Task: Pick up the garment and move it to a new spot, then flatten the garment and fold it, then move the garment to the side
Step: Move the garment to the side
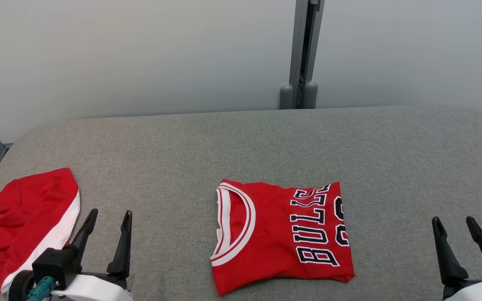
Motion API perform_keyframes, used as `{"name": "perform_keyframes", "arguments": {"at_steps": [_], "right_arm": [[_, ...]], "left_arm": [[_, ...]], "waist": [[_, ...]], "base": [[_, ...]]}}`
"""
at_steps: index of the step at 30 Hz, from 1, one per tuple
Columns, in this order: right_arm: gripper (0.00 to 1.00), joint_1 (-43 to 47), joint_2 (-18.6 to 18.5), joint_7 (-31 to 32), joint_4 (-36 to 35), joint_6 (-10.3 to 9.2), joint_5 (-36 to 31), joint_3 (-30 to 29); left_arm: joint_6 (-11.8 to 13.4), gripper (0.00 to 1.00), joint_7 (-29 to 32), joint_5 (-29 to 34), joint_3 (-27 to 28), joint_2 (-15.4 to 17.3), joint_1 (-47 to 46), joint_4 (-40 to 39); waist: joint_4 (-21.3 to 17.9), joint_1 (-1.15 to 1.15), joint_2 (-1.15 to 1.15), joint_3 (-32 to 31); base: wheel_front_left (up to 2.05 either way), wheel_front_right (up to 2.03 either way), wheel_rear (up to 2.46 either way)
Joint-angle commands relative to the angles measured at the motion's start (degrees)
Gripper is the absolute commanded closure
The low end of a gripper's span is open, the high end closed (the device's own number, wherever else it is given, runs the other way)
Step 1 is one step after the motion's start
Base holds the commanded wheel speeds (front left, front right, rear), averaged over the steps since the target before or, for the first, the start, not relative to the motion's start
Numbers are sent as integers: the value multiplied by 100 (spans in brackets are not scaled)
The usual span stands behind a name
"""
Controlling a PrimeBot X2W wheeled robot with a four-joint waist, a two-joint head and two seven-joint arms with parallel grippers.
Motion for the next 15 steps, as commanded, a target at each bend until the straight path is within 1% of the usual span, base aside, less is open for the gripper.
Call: {"name": "perform_keyframes", "arguments": {"at_steps": [1,15], "right_arm": [[0,36,-6,12,-36,0,-52,-23],[0,5,14,31,-153,0,-84,-63]], "left_arm": [[19,0,-17,-9,5,34,-85,-7],[59,0,-48,-68,-13,74,-124,-32]], "waist": [[2,0,0,2],[71,0,0,57]], "base": [[0,0,0],[0,0,0]]}}
